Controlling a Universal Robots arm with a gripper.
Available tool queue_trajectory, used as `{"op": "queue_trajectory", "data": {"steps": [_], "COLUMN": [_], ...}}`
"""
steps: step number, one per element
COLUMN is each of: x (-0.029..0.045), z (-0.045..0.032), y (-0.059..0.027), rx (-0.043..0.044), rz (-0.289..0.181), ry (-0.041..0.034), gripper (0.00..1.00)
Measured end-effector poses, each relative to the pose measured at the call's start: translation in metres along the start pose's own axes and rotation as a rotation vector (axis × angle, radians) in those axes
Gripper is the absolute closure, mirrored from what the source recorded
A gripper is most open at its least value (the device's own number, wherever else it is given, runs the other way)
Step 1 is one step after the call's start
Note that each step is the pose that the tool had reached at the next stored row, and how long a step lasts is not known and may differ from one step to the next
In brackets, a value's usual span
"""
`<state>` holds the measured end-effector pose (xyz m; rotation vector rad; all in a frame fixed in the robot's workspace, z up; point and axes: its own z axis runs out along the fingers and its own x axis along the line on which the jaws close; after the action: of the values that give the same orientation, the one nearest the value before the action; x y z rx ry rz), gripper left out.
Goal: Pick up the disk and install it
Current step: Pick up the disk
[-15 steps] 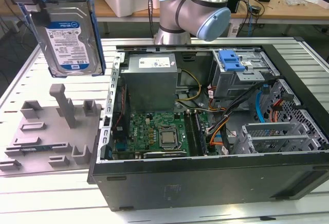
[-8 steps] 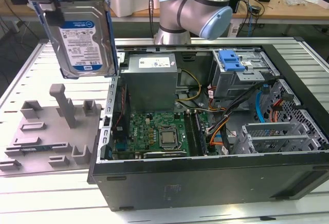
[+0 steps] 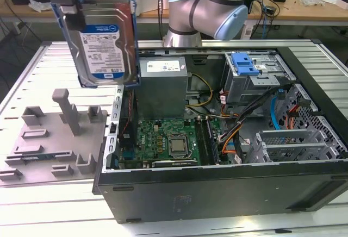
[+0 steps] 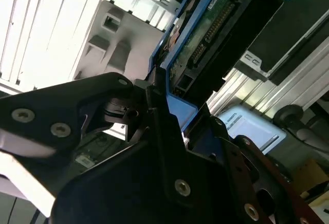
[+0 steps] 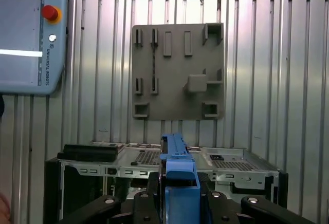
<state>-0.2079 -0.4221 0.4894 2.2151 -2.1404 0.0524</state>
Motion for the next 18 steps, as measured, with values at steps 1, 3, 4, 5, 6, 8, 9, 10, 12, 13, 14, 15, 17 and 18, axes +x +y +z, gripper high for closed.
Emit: {"op": "queue_trajectory", "data": {"steps": [1, 3, 4, 5, 6, 8, 9, 10, 12, 13, 14, 15, 17, 18], "x": [0.0032, 0.0102, 0.0136, 0.0162, 0.0196, 0.0243, 0.0268, 0.029, 0.0363, 0.0397, 0.042, 0.0452, 0.0513, 0.0585], "z": [-0.0004, -0.0012, -0.0016, -0.0018, -0.0021, -0.0023, -0.0025, -0.0026, -0.0029, -0.0031, -0.0032, -0.0033, -0.0036, -0.0038], "y": [-0.0047, -0.0148, -0.0199, -0.0236, -0.0289, -0.0364, -0.0407, -0.0446, -0.0577, -0.0641, -0.0685, -0.0743, -0.0859, -0.0995], "rx": [-0.0003, -0.001, -0.0014, -0.0017, -0.0021, -0.0028, -0.0032, -0.0036, -0.0049, -0.0056, -0.006, -0.0067, -0.008, -0.0094], "rz": [0.0, 0.0, 0.0, 0.0, 0.0, 0.0, 0.0, 0.0, 0.0, 0.0, -0.001, 0.0, -0.001, -0.001], "ry": [-0.0001, -0.0001, 0.0, -0.0001, -0.0001, -0.0001, -0.0001, -0.0002, -0.0002, -0.0002, -0.0003, -0.0002, -0.0003, -0.0004], "gripper": [0.64, 0.64, 0.64, 0.64, 0.64, 0.64, 0.64, 0.64, 0.64, 0.64, 0.64, 0.64, 0.64, 0.64]}}
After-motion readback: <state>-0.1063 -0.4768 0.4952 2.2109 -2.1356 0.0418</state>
